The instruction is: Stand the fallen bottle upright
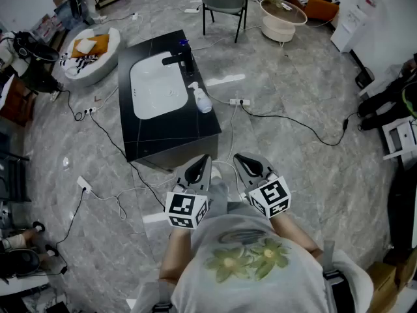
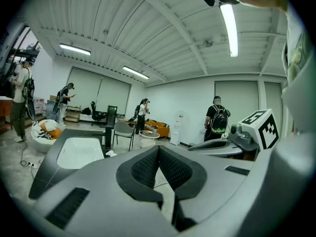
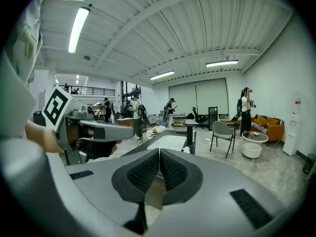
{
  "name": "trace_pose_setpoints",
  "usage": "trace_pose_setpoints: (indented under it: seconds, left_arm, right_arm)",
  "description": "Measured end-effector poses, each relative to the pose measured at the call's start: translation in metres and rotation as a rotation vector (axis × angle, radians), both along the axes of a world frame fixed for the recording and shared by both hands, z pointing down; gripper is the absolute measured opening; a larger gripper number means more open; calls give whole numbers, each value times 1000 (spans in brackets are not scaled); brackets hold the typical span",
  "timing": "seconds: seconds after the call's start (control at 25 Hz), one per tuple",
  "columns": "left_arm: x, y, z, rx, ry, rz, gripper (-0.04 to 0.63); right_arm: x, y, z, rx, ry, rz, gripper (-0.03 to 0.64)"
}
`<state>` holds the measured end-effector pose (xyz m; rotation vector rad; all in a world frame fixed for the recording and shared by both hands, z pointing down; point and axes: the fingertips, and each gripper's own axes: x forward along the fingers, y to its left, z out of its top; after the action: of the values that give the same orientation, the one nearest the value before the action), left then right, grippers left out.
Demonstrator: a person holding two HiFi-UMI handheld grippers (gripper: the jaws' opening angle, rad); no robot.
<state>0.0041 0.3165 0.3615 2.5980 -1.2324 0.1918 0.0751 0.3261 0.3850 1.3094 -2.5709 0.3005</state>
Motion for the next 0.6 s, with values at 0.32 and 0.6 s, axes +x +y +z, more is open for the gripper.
trace_pose_setpoints:
  seconds: [0.32, 0.6]
  left_arm:
    - [-2, -46, 15, -16, -26, -5, 17]
    - [-14, -112, 28, -40, -31, -38, 17]
  right_arm:
    - [12, -44, 14, -25, -13, 22, 43]
    - [6, -112, 23, -52, -41, -29, 43]
